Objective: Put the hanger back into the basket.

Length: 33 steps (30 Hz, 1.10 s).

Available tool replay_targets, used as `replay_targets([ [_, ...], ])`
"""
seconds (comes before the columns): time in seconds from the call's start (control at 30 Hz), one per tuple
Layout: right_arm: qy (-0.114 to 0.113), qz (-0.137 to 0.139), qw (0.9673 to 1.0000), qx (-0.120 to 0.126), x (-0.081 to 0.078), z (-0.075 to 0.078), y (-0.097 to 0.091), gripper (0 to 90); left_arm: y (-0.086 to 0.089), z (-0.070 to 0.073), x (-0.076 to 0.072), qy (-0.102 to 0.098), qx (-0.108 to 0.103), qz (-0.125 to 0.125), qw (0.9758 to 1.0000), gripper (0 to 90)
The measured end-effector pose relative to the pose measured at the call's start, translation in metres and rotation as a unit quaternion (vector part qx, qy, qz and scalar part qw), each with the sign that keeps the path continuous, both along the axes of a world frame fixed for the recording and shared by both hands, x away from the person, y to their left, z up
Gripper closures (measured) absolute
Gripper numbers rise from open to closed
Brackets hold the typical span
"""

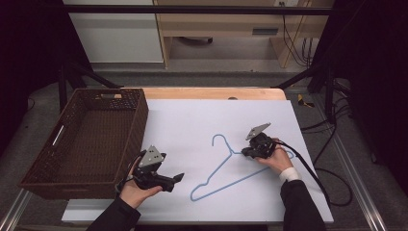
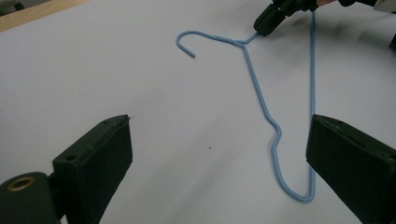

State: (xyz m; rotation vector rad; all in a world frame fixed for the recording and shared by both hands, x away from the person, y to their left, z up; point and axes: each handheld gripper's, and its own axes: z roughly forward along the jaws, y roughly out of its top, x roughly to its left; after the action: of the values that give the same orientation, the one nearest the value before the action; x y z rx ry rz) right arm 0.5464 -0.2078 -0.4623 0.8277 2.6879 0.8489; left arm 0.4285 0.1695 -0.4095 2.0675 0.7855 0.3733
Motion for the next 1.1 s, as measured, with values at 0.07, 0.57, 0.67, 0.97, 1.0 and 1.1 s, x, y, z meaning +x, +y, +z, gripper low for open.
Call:
replay_targets([
  [0.07,-0.004,0.000,1.0000,0.007,-0.001,0.002,0.000,84.7,0.000,0.000,0.000,0.001,-0.001,0.000,1.0000,6.9],
  [0.57,-0.034,-0.087,0.9932,0.070,-0.008,0.023,0.035,60.6,0.001,-0.001,-0.001,0.001,-0.003,0.002,1.0000,6.9],
  [0.67,-0.029,-0.098,0.9924,0.069,-0.008,0.020,0.043,59.7,0.000,-0.001,-0.002,-0.001,0.000,0.000,1.0000,6.9],
  [0.97,-0.005,-0.143,0.9883,0.054,0.002,-0.002,0.059,63.6,0.000,-0.002,-0.002,0.001,-0.003,0.001,1.0000,7.1],
  [1.0,-0.012,-0.142,0.9890,0.040,0.004,-0.005,0.061,64.5,0.000,-0.002,-0.001,0.002,-0.003,0.001,1.0000,7.1],
  [1.1,-0.013,-0.147,0.9883,0.039,0.007,-0.007,0.068,67.1,0.000,-0.003,-0.001,0.003,-0.003,0.001,1.0000,7.2],
])
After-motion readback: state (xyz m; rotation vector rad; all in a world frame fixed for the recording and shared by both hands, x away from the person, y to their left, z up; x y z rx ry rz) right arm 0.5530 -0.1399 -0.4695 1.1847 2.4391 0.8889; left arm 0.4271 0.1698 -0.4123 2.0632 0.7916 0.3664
